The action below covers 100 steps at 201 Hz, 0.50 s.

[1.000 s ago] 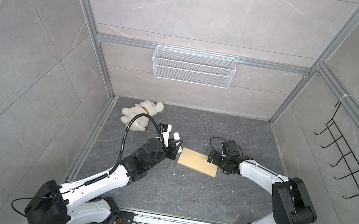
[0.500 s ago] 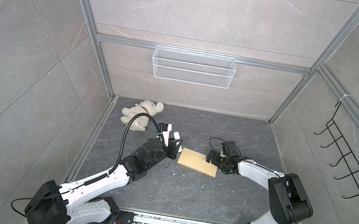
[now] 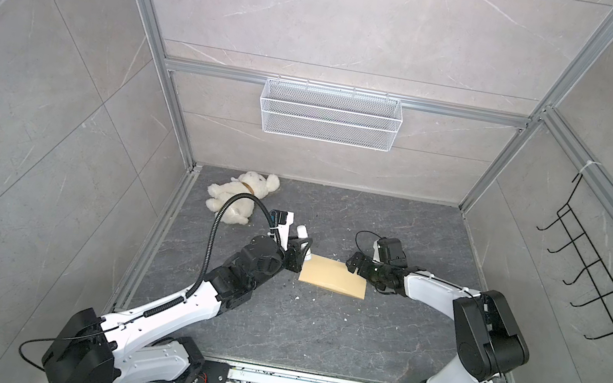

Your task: Place the letter into the envelope and seal it

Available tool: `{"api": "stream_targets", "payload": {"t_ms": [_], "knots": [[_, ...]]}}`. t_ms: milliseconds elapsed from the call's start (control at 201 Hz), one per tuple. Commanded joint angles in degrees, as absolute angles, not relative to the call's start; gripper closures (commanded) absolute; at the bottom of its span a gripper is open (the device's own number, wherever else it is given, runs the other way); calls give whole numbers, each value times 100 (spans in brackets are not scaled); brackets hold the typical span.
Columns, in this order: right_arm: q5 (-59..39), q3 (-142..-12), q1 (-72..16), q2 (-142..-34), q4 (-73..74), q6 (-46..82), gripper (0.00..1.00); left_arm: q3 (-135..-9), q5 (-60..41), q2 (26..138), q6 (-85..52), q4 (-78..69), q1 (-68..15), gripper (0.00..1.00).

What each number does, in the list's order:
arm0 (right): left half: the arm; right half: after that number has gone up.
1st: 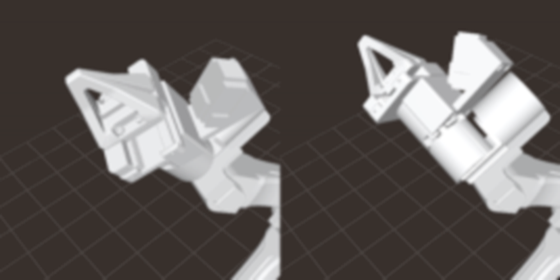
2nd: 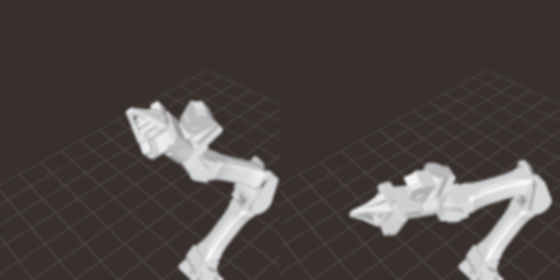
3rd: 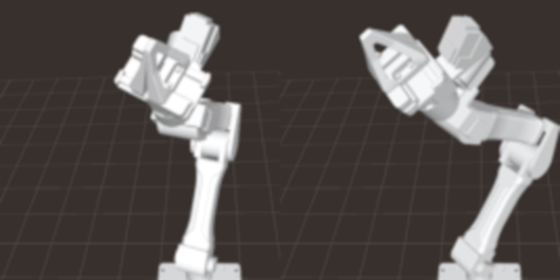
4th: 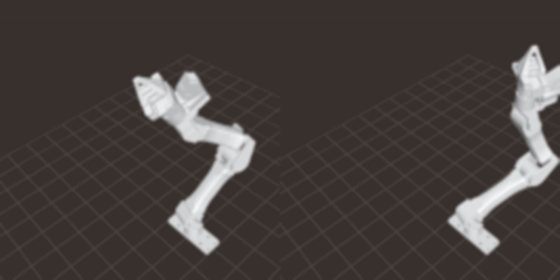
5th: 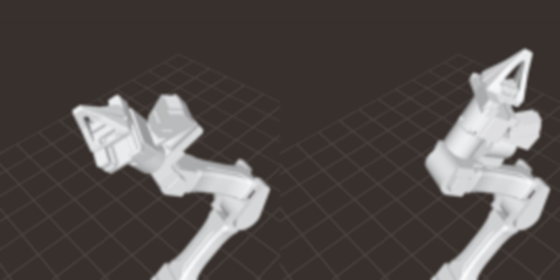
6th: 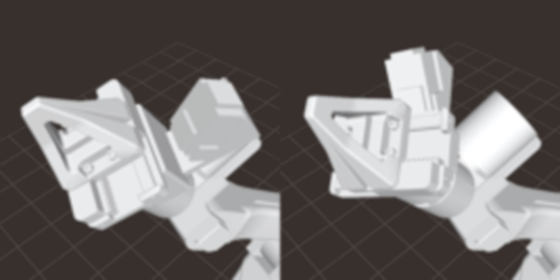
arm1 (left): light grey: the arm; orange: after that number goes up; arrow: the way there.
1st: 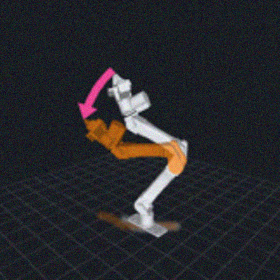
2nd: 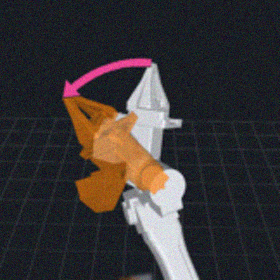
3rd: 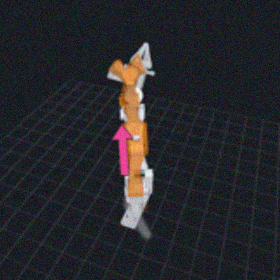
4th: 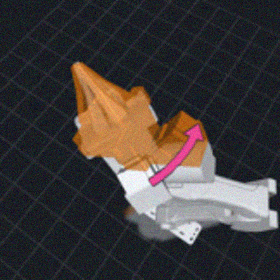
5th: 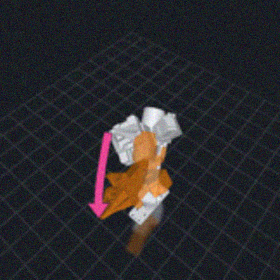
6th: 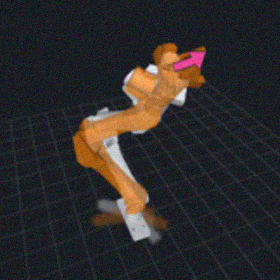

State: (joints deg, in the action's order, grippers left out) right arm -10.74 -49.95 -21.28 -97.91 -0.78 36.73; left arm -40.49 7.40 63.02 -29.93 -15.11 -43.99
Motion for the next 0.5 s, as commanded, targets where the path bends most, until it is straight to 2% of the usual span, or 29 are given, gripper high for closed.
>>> {"api": "stream_targets", "payload": {"t_ms": [0,314,493], "knots": [[-1453,-5012,-2123,-10112,-147,3841,3,-4271,694,6275,-2943,-1798,-4376,100],[-1862,-5140,-2191,-10341,381,3859,3,-4263,673,6328,-3130,-1870,-4376,100],[-1694,-4881,-2304,-9833,1115,3607,3,-4334,648,6363,-3678,-1748,-4262,100]]}}
